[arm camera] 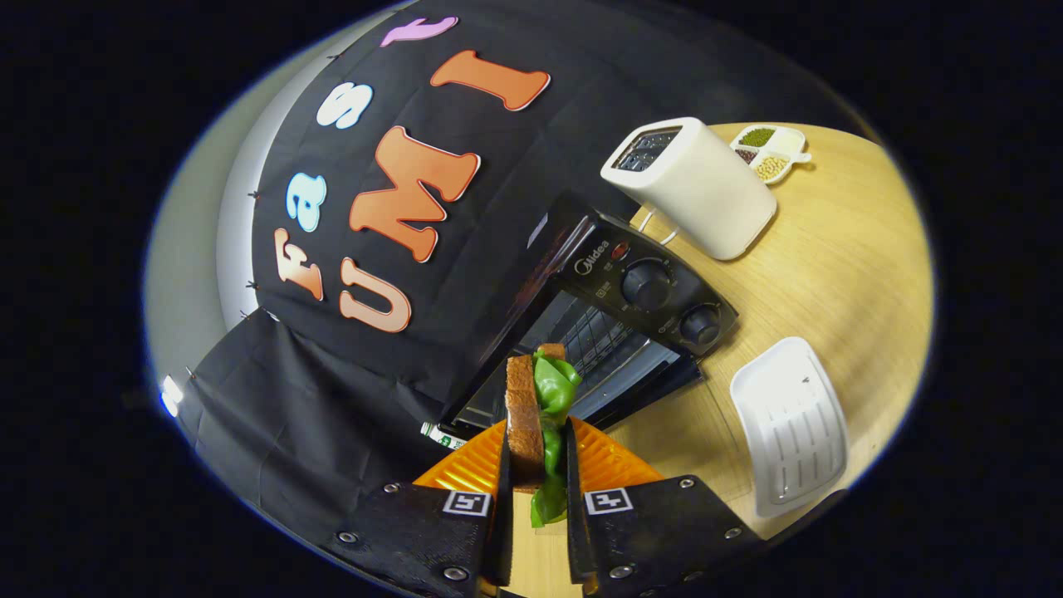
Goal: Open the toaster oven, put the food inside, and close the toaster oven door.
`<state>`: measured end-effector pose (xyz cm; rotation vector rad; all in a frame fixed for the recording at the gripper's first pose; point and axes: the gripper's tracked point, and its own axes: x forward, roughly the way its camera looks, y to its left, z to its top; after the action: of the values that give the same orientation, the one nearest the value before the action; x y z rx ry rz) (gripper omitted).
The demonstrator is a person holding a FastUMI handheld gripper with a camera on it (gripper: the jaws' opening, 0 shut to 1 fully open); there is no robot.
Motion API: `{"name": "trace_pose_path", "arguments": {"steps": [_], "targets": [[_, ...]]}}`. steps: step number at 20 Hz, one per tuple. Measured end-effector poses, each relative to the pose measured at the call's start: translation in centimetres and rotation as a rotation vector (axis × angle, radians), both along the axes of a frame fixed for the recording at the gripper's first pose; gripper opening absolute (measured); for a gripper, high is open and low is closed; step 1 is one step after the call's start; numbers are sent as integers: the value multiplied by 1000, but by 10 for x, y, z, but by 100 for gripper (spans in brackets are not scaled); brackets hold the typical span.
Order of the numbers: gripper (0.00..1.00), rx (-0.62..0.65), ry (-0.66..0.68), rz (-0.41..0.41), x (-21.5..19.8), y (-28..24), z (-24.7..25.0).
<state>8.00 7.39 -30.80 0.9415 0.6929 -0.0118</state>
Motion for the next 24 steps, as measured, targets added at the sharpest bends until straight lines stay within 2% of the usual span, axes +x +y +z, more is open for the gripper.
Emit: {"name": "trace_pose_path", "arguments": {"steps": [7,15,20,22,24], "targets": [[27,93,-29,-97,37,28,-22],[27,41,-110,-239,76,20,-43],[27,-69,-111,-278,83,8,-59],[33,-142,-111,-277,81,6,-63],[43,-293,-102,-264,79,-4,-66]]}}
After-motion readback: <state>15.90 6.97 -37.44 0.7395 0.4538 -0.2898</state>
